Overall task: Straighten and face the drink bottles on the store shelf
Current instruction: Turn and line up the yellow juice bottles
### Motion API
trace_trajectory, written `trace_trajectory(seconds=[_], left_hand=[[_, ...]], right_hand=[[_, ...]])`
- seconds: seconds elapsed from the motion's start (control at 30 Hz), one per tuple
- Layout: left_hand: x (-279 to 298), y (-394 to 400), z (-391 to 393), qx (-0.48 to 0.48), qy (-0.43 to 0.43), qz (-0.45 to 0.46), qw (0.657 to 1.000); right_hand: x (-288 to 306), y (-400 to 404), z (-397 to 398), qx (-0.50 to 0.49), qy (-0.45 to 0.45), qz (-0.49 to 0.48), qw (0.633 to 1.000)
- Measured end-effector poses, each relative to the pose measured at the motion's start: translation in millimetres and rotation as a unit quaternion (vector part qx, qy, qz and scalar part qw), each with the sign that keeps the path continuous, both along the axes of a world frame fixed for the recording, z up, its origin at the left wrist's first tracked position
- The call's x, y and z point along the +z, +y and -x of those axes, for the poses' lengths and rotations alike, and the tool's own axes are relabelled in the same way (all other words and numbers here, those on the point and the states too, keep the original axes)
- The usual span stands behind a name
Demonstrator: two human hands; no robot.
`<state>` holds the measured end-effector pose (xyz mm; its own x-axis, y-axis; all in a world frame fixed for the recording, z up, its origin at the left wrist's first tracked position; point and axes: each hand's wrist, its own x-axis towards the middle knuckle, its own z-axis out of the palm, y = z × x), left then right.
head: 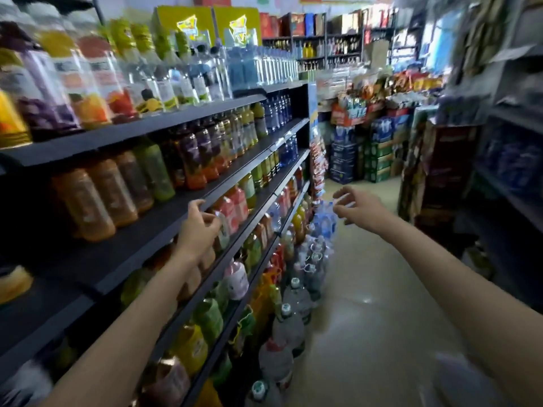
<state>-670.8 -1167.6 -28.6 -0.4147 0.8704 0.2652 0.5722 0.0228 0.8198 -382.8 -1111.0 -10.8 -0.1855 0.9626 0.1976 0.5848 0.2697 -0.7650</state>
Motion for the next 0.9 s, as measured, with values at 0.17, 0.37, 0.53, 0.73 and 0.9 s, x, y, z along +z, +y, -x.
trace_trajectory(seconds=[0.17,0.37,0.53,0.73,0.9], left_hand=[[14,205,-5,0.006,-0.068,0.008,0.998],[15,391,-55,-0.071,0.152,0.094,0.981],[11,510,-58,-0.066,0.442,0.082,0.891],[9,668,-18,0.073,0.382,0.108,0.915],[20,744,1,0.123,0.465,0.078,0.873]], right_hand=[[34,159,-40,-0.057,-0.039,-0.037,0.997],[33,324,-59,-0.058,-0.055,-0.01,0.997],[19,487,-58,0.025,-0.138,0.031,0.99],[17,695,-43,0.09,-0.127,-0.005,0.988],[9,810,10,0.169,-0.125,-0.002,0.978]])
